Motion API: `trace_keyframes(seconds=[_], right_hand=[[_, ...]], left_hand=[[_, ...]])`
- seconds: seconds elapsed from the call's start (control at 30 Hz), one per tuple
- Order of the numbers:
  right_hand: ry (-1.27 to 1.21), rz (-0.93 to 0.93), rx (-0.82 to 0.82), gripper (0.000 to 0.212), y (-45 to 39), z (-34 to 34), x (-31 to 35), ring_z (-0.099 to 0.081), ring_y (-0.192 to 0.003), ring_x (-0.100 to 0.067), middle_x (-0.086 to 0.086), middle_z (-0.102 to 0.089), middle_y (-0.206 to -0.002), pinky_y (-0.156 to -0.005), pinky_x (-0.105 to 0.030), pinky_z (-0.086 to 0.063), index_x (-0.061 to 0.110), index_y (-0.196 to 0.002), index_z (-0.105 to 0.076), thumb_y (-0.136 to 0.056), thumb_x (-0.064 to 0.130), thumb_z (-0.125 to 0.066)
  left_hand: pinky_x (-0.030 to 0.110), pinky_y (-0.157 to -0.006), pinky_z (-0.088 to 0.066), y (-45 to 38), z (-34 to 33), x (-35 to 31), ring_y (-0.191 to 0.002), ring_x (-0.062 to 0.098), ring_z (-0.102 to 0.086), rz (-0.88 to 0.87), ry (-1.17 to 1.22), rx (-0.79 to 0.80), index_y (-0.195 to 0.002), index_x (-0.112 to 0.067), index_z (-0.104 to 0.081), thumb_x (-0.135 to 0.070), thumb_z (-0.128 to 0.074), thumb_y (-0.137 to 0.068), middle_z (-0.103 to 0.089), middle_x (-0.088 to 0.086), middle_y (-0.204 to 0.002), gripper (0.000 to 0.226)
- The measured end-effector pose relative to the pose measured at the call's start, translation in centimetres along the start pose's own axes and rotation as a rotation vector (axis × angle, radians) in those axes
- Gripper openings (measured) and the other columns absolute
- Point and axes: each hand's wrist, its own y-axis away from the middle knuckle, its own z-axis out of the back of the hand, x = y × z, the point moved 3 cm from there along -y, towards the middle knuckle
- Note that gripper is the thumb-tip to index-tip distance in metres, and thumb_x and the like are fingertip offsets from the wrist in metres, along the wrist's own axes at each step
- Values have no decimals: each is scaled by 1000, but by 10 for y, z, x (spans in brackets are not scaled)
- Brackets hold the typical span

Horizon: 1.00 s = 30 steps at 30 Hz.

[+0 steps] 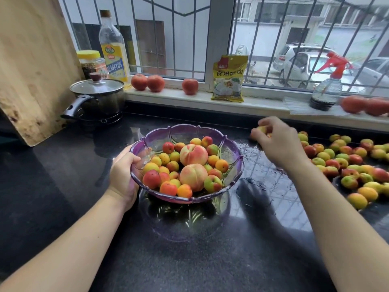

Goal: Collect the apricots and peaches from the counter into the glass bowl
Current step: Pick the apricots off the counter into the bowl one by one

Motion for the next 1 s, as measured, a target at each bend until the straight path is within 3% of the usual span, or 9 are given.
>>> trace_keyframes(seconds=[0.07, 0.17, 0.3, 0.37, 0.47, 0.57, 0.73, 0.9, 1.0], right_hand=[[-224, 112, 94, 25, 7, 9, 35, -63, -97, -9, 10, -67, -104, -80, -22, -46, 23, -117, -65, -96, 37, -66], [-171, 211, 327, 21, 17, -12, 62, -64, -98, -8, 11, -67, -103, -83, -25, -53, 25, -112, -66, -94, 32, -70], [-70, 152, 343, 23, 15, -38, 53, -63, -101, -15, 5, -66, -106, -70, -16, -45, 23, -114, -68, -92, 27, -73], [-68, 150, 370, 27, 13, -39, 50, -63, -103, -14, 5, -67, -111, -72, -17, -47, 22, -118, -69, -92, 26, -73], [-173, 153, 170, 23, 4, -16, 46, -64, -99, -9, 7, -69, -113, -83, -20, -49, 21, -117, -71, -94, 20, -69], [-288, -5, -36, 16, -9, 18, 27, -63, -70, -8, 2, -69, -100, -56, -12, -46, 20, -108, -72, -98, 13, -61], [152, -238, -13, 25, -25, 30, -44, -63, -107, -29, -10, -70, -117, -87, -31, -47, 18, -113, -72, -95, 9, -56], [499, -310, 129, 31, -20, -2, -76, -56, -112, -40, -18, -58, -126, -97, -44, -50, 19, -120, -70, -91, 21, -61], [607, -281, 172, 33, -12, -20, -76, -53, -117, -39, -17, -53, -127, -98, -45, -43, 20, -125, -65, -93, 22, -61]], left_hand=[[67, -113, -45, 0, 0, -1, -122, 48, -65, -3, 1, -3, -128, 7, -65, -16, -48, -75, -65, 36, -130, 61], [66, -112, -46, 1, 1, -1, -116, 43, -66, 2, 2, -6, -123, 3, -68, -16, -48, -75, -68, 33, -125, 55], [66, -111, -46, 2, 0, -1, -110, 39, -66, -3, 0, 2, -112, -3, -72, -16, -48, -75, -70, 24, -113, 46], [65, -110, -46, 2, 0, -2, -108, 39, -66, -1, 7, 8, -112, -2, -71, -15, -48, -74, -70, 24, -112, 46], [65, -111, -47, 1, -1, -1, -109, 39, -67, 3, 2, 24, -118, 4, -68, -15, -48, -75, -70, 26, -114, 51], [66, -110, -48, 0, 0, 0, -111, 40, -67, 1, -2, 26, -124, 8, -66, -17, -48, -77, -67, 34, -120, 57], [66, -112, -47, -1, 0, 1, -122, 50, -65, 5, 17, 23, -127, 8, -65, -16, -48, -75, -65, 37, -130, 60], [65, -112, -47, -1, -1, 1, -116, 46, -66, 11, 28, 17, -131, 11, -61, -16, -48, -75, -60, 40, -134, 63], [67, -114, -44, -2, 0, 2, -127, 54, -60, 16, 36, 4, -130, 10, -63, -16, -48, -75, -61, 39, -134, 62]])
